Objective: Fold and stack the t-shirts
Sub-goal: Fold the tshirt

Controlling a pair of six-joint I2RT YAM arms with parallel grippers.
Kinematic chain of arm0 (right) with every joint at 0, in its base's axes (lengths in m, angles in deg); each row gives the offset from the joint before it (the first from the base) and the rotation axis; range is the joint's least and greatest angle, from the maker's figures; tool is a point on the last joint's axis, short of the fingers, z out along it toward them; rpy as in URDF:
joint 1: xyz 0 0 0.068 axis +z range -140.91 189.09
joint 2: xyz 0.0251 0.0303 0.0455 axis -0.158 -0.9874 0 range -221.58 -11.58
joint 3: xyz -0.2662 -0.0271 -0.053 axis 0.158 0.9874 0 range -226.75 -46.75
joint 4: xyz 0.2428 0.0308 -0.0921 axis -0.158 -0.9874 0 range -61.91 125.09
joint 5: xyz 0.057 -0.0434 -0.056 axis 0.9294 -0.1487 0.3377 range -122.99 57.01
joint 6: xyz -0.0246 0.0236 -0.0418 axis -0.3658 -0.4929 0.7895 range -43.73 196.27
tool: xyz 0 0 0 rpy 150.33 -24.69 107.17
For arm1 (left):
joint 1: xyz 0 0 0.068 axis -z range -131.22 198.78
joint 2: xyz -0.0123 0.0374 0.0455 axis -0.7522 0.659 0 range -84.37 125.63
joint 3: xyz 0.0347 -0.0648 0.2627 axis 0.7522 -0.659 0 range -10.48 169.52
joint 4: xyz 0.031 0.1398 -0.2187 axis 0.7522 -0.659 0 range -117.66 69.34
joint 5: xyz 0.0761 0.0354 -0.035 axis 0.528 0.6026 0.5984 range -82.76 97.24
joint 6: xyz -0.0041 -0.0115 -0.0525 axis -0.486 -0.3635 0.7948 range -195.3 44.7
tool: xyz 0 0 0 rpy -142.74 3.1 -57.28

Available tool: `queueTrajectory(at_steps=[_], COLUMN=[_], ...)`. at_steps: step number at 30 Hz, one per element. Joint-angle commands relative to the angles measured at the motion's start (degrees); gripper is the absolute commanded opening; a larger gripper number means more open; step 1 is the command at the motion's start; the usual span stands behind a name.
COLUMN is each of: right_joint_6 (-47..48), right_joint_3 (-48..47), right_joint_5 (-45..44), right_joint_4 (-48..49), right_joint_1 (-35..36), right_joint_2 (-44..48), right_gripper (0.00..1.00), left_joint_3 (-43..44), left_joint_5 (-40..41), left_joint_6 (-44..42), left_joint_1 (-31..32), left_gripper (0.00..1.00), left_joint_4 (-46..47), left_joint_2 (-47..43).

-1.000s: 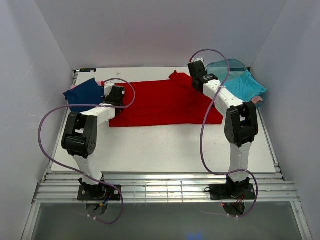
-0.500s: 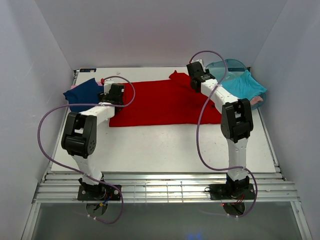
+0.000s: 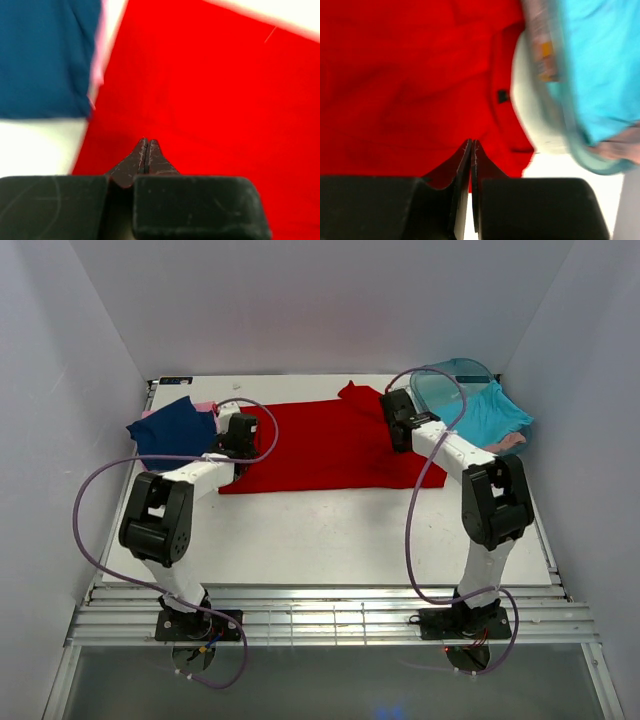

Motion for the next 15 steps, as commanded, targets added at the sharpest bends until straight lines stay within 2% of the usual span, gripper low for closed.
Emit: queueTrajectory(at_steps=[1, 9, 15], right_joint_6=[-2.98, -4.12, -6.92], right_joint_3=[1.97, 1.79, 7.22], right_joint_5=[4.91, 10.27, 12.03], right_joint_4=[0.51, 1.48, -2.21], right_joint_1=[-0.15, -0.15, 0.2], right_joint_2=[-4.18, -10.34, -8.95], right_gripper=[0.08, 0.08, 0.08], left_joint_3=[-1.27, -1.45, -7.15], left_joint_5=[-5.51, -6.23, -4.04], left_joint_6=[2.54, 3.51, 6.85], left_joint_1=[-0.18, -0.1, -0.18], left_gripper=[0.0, 0.0, 0.0], left_joint_4=[-1.17, 0.77, -1.6], left_joint_2=[3.7, 9.42, 7.06])
